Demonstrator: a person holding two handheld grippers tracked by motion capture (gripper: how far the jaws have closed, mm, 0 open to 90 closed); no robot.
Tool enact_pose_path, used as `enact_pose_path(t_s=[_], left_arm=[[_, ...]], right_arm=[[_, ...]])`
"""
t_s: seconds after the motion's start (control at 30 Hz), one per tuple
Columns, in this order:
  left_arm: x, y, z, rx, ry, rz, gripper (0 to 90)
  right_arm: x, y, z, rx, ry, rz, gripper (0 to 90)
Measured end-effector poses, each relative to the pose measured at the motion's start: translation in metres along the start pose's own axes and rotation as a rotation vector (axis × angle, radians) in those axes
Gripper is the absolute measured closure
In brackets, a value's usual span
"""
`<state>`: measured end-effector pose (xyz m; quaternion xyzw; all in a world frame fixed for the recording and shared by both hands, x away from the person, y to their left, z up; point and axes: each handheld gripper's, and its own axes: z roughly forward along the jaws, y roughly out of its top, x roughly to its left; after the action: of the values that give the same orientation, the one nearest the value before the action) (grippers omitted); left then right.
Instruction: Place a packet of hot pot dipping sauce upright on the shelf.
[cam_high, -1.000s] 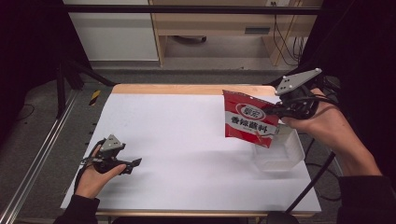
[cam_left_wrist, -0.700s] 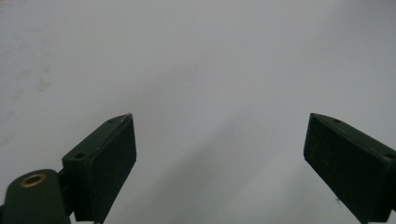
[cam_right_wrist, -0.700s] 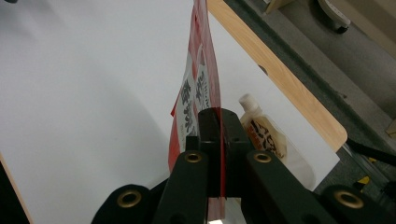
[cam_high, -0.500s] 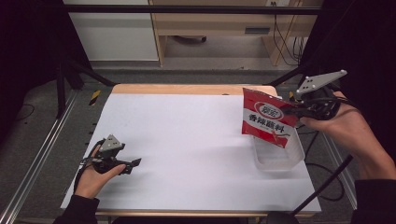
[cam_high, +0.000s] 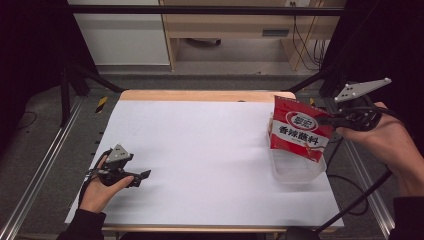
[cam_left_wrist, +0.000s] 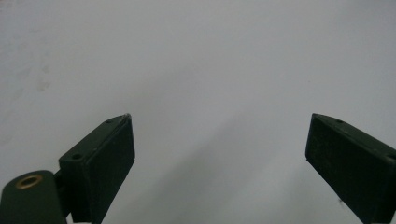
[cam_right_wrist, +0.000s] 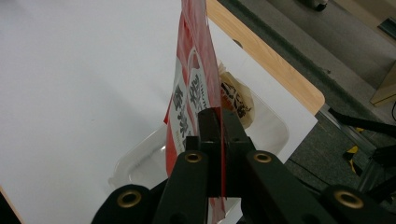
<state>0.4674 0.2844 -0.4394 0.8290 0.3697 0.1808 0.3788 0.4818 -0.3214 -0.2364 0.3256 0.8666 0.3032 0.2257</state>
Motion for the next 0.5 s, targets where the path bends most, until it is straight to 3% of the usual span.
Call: enact_pose_path(t_s=[0.5], left_arm=[[0.0002,-0.0004,-0.0009,-0.002,-0.001,0.000,8.3]], right_arm=[[-0.0011,-0.0103,0.0075,0.011,-0.001,0.024,90.0]])
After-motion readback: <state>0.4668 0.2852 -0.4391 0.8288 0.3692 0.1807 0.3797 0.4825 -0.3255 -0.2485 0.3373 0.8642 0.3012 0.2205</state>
